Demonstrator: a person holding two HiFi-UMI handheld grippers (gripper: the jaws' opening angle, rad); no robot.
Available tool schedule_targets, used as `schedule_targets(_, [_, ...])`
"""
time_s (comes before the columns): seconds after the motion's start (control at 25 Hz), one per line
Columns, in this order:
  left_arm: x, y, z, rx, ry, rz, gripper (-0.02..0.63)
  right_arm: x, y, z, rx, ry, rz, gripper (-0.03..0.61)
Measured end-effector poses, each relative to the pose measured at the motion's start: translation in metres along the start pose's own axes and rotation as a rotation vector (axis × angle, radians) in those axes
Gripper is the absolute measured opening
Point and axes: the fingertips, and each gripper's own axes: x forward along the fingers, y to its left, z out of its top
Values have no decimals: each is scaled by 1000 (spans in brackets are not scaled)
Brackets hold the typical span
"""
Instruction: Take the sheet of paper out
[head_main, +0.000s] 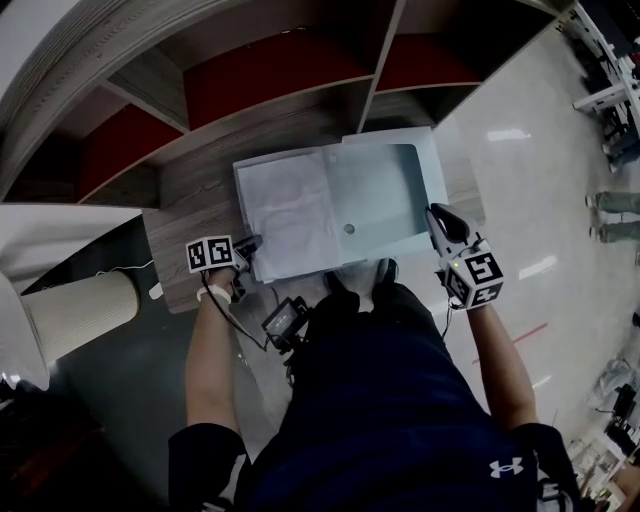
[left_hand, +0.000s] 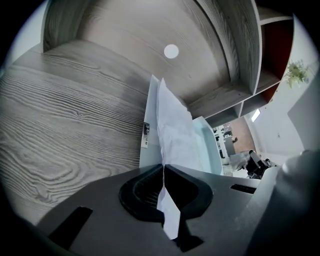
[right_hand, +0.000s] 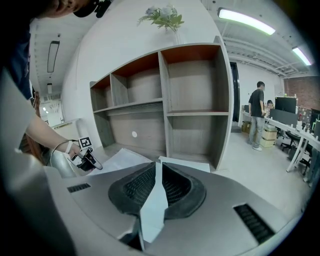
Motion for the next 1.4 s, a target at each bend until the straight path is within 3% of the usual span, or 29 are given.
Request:
schedule_targets(0.2, [3,0,0,-8,2,-15,25,1,6,0,-2,5,2,41])
schedule_targets(0.32, [0,-6,-2,-20,-9,-35,104,2,12,4,-3,3,18,41])
schedule_targets(0.56, [-19,-23,7,-3,-61,-71,146,4,20,26,-17,-43,50,41])
schedule_targets(1.4, [-96,-102,33,11,-337,-205,147,7,38,64,-78,-140,153,41])
